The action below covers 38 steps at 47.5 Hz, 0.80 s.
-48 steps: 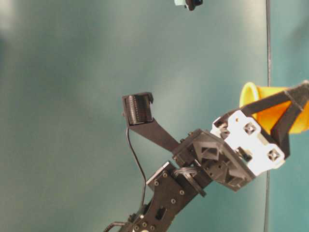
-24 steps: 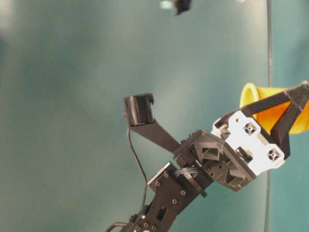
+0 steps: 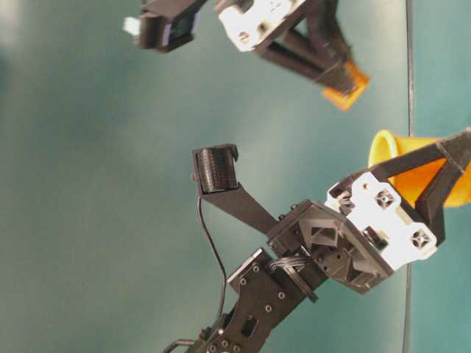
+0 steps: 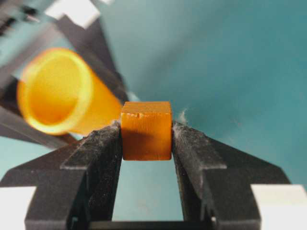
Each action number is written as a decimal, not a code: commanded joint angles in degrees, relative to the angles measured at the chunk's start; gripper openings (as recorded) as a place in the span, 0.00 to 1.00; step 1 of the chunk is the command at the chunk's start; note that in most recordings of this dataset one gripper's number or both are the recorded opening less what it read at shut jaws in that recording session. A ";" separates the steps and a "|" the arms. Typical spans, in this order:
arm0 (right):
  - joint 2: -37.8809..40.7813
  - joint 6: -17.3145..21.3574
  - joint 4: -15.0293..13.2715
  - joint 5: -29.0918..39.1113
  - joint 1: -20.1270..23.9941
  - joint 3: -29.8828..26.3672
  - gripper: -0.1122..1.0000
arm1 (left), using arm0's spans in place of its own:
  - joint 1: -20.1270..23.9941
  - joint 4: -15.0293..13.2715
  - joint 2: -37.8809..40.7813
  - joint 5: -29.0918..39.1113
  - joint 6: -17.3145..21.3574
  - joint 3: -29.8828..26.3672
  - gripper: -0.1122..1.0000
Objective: Hold the block with right arm and the cup with left arm, then put the block into the cup.
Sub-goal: 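Carry the held cube with the right gripper over the cup opening, then open the right gripper to drop the cube into the cup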
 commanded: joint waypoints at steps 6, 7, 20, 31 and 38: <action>0.26 -0.18 -2.20 -0.70 1.85 -5.19 0.46 | 0.09 -0.09 -1.32 -0.18 0.09 -0.62 0.69; 0.44 -0.18 -2.46 -0.70 2.02 -5.54 0.46 | 0.09 -0.09 -1.41 -0.18 0.09 -0.62 0.69; 3.78 -0.18 -4.83 -0.35 5.71 -8.88 0.46 | 0.09 -0.35 -1.32 -0.26 -1.58 -0.97 0.69; 5.54 -0.18 -6.33 0.26 6.94 -10.63 0.46 | 0.00 -0.35 -1.23 -0.26 -5.89 -1.14 0.69; 5.98 -0.26 -7.03 2.11 6.94 -11.07 0.46 | 0.09 -0.35 -1.23 -0.53 -5.98 -1.23 0.69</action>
